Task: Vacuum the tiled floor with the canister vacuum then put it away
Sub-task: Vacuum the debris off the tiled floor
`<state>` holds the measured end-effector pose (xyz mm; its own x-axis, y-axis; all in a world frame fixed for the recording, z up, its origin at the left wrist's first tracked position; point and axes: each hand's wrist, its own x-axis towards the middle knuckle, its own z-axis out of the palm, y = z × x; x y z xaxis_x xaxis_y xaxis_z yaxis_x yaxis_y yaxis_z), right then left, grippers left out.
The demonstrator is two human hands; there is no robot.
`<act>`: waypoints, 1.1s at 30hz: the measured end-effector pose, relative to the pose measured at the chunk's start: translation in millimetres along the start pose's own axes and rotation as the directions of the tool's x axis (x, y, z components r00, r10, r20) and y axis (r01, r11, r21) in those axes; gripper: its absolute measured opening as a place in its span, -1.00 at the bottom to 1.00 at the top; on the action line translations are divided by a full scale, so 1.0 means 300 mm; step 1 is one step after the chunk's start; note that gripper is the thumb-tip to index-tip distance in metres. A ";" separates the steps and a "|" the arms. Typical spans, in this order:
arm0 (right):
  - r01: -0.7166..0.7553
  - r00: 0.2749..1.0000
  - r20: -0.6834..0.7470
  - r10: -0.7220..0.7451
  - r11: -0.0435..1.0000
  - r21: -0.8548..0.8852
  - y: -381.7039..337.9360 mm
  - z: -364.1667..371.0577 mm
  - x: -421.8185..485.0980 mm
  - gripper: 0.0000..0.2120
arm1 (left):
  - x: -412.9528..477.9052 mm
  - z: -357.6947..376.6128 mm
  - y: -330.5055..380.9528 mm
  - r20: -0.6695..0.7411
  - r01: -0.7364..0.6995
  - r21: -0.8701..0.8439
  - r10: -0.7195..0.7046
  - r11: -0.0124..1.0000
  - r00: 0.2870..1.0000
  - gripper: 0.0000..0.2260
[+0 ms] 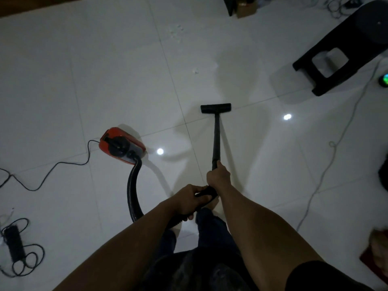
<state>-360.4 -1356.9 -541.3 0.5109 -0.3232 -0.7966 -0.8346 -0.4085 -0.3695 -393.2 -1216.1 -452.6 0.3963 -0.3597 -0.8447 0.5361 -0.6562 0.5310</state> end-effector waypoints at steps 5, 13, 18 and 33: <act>0.053 0.999 0.003 -0.052 0.998 -0.043 -0.071 -0.139 0.126 -0.36 | 0.105 0.000 0.158 -0.049 -0.027 -0.026 0.026 0.999 0.998 -0.60; 0.113 0.992 0.065 -0.104 0.984 -0.138 -0.265 -0.279 0.297 -0.34 | 0.274 -0.105 0.318 -0.098 -0.041 -0.067 0.034 0.997 0.995 -0.50; 0.178 0.982 0.093 -0.162 0.962 -0.209 -0.425 -0.323 0.415 -0.35 | 0.410 -0.221 0.374 -0.059 -0.038 -0.129 0.031 0.991 0.998 -0.08; 0.208 0.972 0.172 -0.163 0.933 -0.294 -0.968 -0.301 0.635 -0.34 | 0.495 -0.722 0.625 -0.124 -0.040 -0.224 0.012 0.974 0.992 -0.57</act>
<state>-2.1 -1377.0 -542.4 0.5967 -0.1006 -0.7961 -0.6114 -0.6995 -0.3699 -72.3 -1248.9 -463.9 0.4920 -0.2827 -0.8234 0.6731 -0.4764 0.5657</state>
